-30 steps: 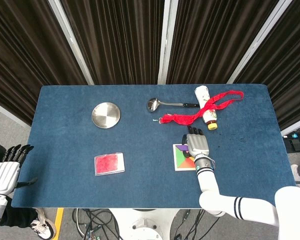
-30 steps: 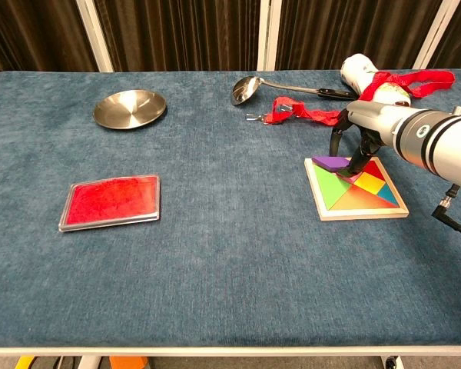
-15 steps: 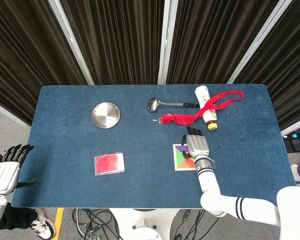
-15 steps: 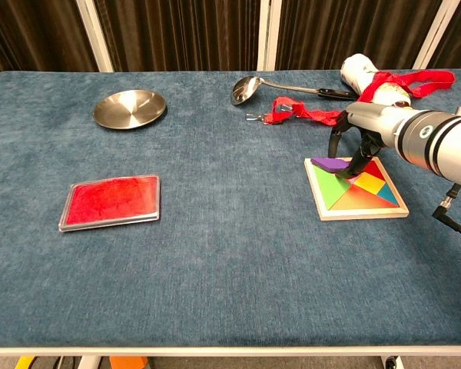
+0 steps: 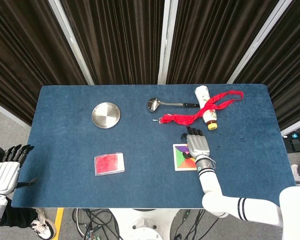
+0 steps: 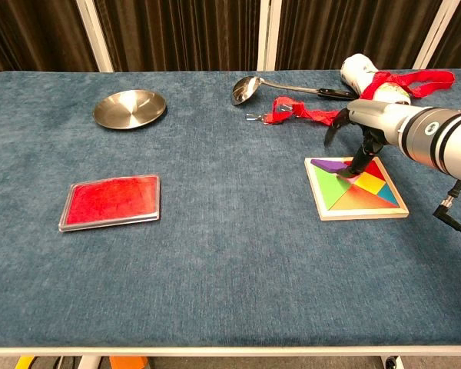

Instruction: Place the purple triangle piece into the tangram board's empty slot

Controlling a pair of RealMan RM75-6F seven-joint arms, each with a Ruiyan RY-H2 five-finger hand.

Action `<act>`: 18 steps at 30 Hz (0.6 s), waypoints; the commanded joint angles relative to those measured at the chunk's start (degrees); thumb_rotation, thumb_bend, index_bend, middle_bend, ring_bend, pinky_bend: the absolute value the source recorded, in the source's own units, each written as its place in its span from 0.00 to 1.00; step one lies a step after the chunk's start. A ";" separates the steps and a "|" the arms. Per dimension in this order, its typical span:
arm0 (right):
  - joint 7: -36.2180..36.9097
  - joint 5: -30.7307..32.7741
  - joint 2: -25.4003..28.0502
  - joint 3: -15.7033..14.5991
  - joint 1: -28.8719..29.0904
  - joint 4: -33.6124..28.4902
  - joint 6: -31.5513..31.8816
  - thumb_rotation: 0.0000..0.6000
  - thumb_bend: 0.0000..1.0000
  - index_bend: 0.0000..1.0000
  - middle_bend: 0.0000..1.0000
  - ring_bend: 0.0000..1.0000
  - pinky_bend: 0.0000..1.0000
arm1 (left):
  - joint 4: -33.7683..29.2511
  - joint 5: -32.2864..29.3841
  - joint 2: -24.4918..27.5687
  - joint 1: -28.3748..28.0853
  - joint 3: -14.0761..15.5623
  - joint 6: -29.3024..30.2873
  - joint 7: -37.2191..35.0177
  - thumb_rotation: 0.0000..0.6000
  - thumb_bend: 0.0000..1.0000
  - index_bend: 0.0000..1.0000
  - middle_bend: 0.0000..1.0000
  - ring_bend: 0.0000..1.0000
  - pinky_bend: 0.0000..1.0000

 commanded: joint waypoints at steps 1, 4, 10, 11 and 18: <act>0.86 -1.53 0.80 0.55 -0.10 -1.48 0.58 1.00 0.20 0.26 0.00 0.00 0.00 | -0.08 0.09 0.08 -0.02 0.01 0.04 0.02 1.00 0.05 0.12 0.08 0.00 0.05; 1.46 -3.13 1.75 0.72 -0.31 -3.75 1.23 1.00 0.20 0.26 0.00 0.00 0.00 | -0.22 0.17 0.17 -0.03 -0.02 0.15 0.09 1.00 0.05 0.12 0.08 0.00 0.05; 2.89 -4.89 3.37 -0.06 -1.04 -7.86 0.74 1.00 0.25 0.26 0.00 0.00 0.00 | -0.45 0.25 0.22 -0.12 0.05 0.01 0.34 1.00 0.05 0.12 0.08 0.00 0.05; 3.22 -4.89 3.66 -0.29 -1.20 -8.48 0.44 1.00 0.29 0.27 0.00 0.00 0.00 | -0.49 0.23 0.23 -0.13 0.05 -0.03 0.39 1.00 0.05 0.12 0.08 0.00 0.05; 4.15 -4.57 4.57 -1.45 -1.55 -9.73 -0.40 1.00 0.47 0.38 0.00 0.00 0.00 | -0.63 0.17 0.30 -0.19 0.08 -0.19 0.62 1.00 0.05 0.12 0.08 0.00 0.05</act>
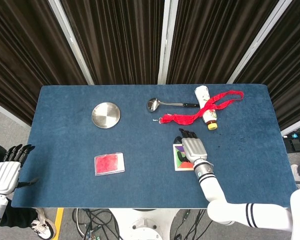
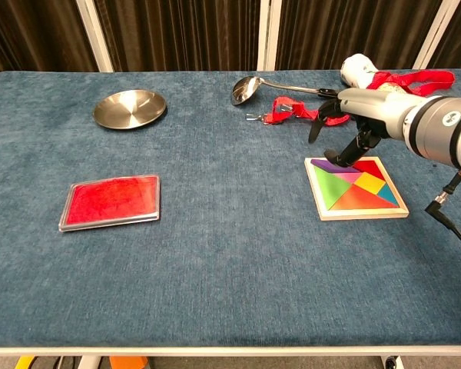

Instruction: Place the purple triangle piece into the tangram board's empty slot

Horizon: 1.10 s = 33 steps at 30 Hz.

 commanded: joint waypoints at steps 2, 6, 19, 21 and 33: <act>0.50 1.26 0.33 -0.18 0.07 -0.26 -0.80 1.00 0.48 0.40 0.00 0.00 0.00 | -0.02 0.00 -0.04 -0.03 0.03 -0.07 0.07 1.00 0.05 0.12 0.08 0.00 0.05; 0.68 0.87 0.29 -0.51 0.24 0.30 -0.66 1.00 0.48 0.44 0.00 0.00 0.00 | 0.02 -0.04 -0.06 -0.08 0.07 -0.23 0.09 1.00 0.05 0.12 0.08 0.00 0.05; 0.96 2.50 -0.10 -1.32 1.00 2.19 -1.70 1.00 0.48 0.46 0.00 0.00 0.00 | 0.31 -0.08 -0.15 -0.16 0.15 -0.49 0.02 1.00 0.05 0.12 0.08 0.00 0.05; 0.81 2.90 -0.14 -1.56 1.13 2.66 -1.94 1.00 0.48 0.46 0.00 0.00 0.00 | 0.36 -0.12 -0.15 -0.21 0.16 -0.61 0.03 1.00 0.05 0.12 0.08 0.00 0.05; 1.07 3.82 -0.45 -1.94 1.61 4.58 -2.76 1.00 0.47 0.45 0.00 0.00 0.00 | 0.24 0.11 -0.27 -0.28 0.12 -0.36 0.30 1.00 0.05 0.12 0.08 0.00 0.05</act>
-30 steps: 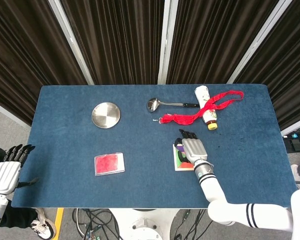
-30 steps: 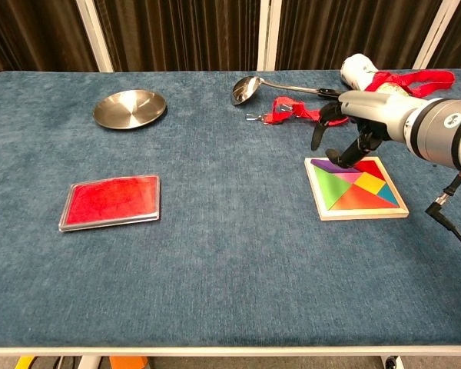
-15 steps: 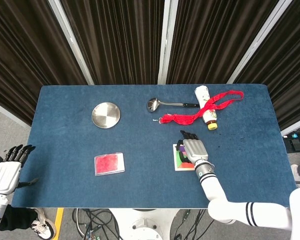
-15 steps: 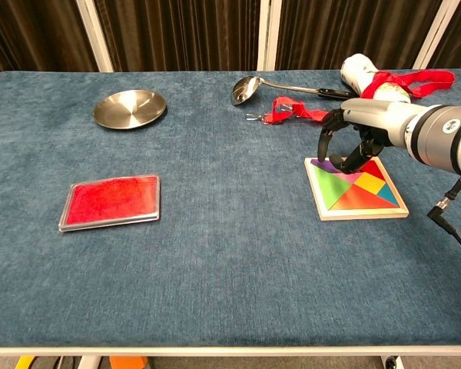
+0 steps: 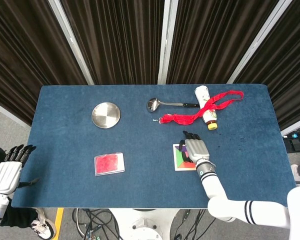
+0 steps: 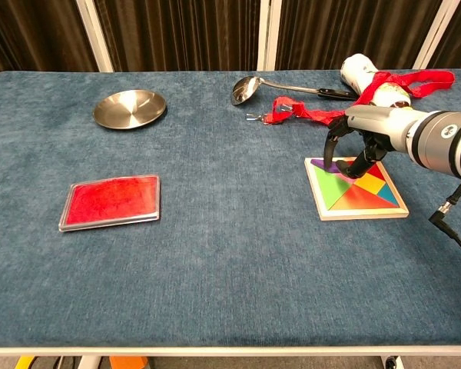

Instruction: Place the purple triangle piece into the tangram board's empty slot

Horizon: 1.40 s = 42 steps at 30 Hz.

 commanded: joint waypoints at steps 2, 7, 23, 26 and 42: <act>-0.18 0.47 0.04 -0.21 0.18 0.38 -0.32 1.00 0.47 0.45 0.00 0.00 0.00 | 0.16 -0.12 -0.05 -0.01 0.02 -0.16 -0.20 1.00 0.05 0.12 0.08 0.00 0.05; -0.41 1.05 0.02 -0.63 0.19 0.64 -0.18 1.00 0.47 0.44 0.00 0.00 0.00 | 0.61 -0.17 -0.27 0.04 0.17 -0.36 -0.61 1.00 0.05 0.12 0.08 0.00 0.05; 5.72 -18.01 14.35 -3.82 -8.37 -15.04 8.38 1.00 0.41 0.27 0.00 0.00 0.00 | -0.78 0.15 0.58 0.03 -0.15 0.49 0.14 1.00 0.05 0.12 0.08 0.00 0.05; 7.23 -30.40 18.07 -8.91 -14.78 -16.18 16.90 1.00 0.40 0.22 0.00 0.00 0.00 | -1.90 0.35 0.95 -0.26 -0.32 0.52 1.18 1.00 0.05 0.12 0.08 0.00 0.05; 14.03 -53.19 20.19 -18.43 -36.16 3.77 38.11 1.00 0.03 0.00 0.00 0.00 0.00 | -10.33 -0.53 3.98 -0.25 -1.64 2.38 9.41 1.00 0.05 0.12 0.08 0.00 0.05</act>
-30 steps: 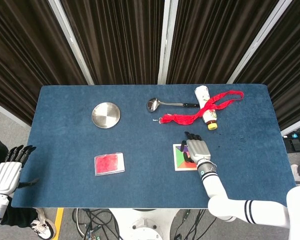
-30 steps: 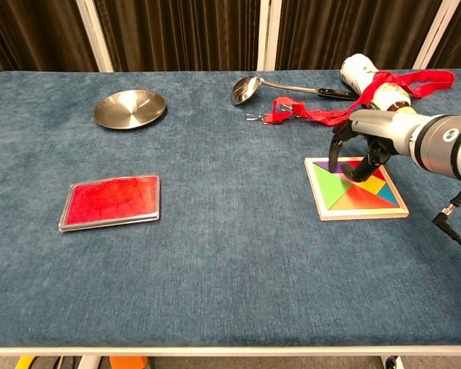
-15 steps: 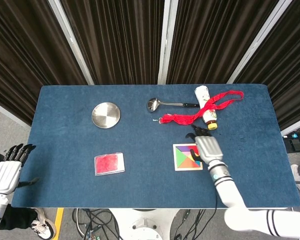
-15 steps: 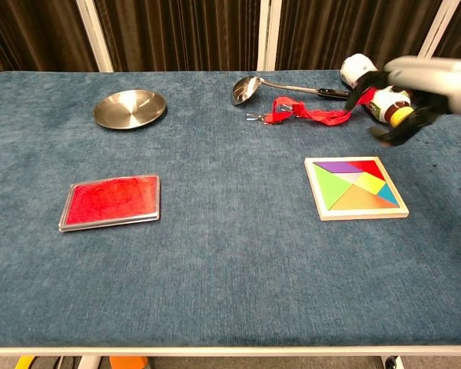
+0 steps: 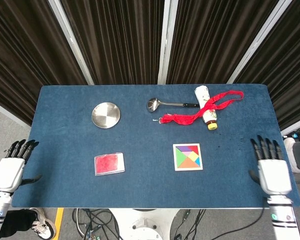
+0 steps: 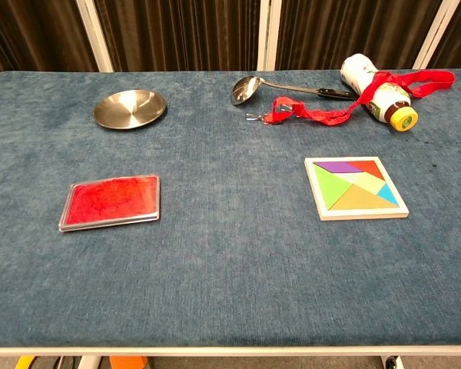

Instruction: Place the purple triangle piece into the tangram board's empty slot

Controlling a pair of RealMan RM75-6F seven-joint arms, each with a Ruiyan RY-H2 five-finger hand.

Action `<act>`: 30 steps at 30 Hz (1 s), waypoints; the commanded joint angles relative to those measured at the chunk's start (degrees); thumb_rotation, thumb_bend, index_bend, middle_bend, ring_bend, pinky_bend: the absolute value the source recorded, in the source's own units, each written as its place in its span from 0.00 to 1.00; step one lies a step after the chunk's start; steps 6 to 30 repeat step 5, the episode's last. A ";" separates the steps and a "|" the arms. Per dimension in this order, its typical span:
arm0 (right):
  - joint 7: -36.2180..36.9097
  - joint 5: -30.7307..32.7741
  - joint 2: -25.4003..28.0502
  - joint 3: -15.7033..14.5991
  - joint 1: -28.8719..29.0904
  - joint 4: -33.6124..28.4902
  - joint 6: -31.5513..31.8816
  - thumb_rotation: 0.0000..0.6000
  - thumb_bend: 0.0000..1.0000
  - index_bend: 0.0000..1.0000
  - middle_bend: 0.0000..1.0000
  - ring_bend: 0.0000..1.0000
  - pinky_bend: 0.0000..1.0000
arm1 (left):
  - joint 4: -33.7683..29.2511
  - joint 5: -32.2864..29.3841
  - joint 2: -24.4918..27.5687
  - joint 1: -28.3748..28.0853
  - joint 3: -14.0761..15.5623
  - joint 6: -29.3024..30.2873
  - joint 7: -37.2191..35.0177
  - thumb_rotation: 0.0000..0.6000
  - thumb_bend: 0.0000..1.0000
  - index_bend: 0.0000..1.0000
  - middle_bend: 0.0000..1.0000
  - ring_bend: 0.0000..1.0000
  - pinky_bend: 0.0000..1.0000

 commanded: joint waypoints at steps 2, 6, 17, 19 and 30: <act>3.37 -1.01 0.19 1.16 -3.69 4.57 2.00 1.00 0.03 0.00 0.00 0.00 0.00 | -0.78 -0.45 0.30 0.38 -0.32 0.81 0.90 1.00 0.05 0.12 0.08 0.00 0.05; 4.24 -1.35 0.13 2.15 -4.55 5.74 1.57 1.00 0.03 0.00 0.00 0.00 0.00 | -0.88 -0.74 0.21 0.51 -0.54 1.10 0.97 1.00 0.05 0.12 0.08 0.00 0.05; 4.24 -1.35 0.13 2.15 -4.55 5.74 1.57 1.00 0.03 0.00 0.00 0.00 0.00 | -0.88 -0.74 0.21 0.51 -0.54 1.10 0.97 1.00 0.05 0.12 0.08 0.00 0.05; 4.24 -1.35 0.13 2.15 -4.55 5.74 1.57 1.00 0.03 0.00 0.00 0.00 0.00 | -0.88 -0.74 0.21 0.51 -0.54 1.10 0.97 1.00 0.05 0.12 0.08 0.00 0.05; 4.24 -1.35 0.13 2.15 -4.55 5.74 1.57 1.00 0.03 0.00 0.00 0.00 0.00 | -0.88 -0.74 0.21 0.51 -0.54 1.10 0.97 1.00 0.05 0.12 0.08 0.00 0.05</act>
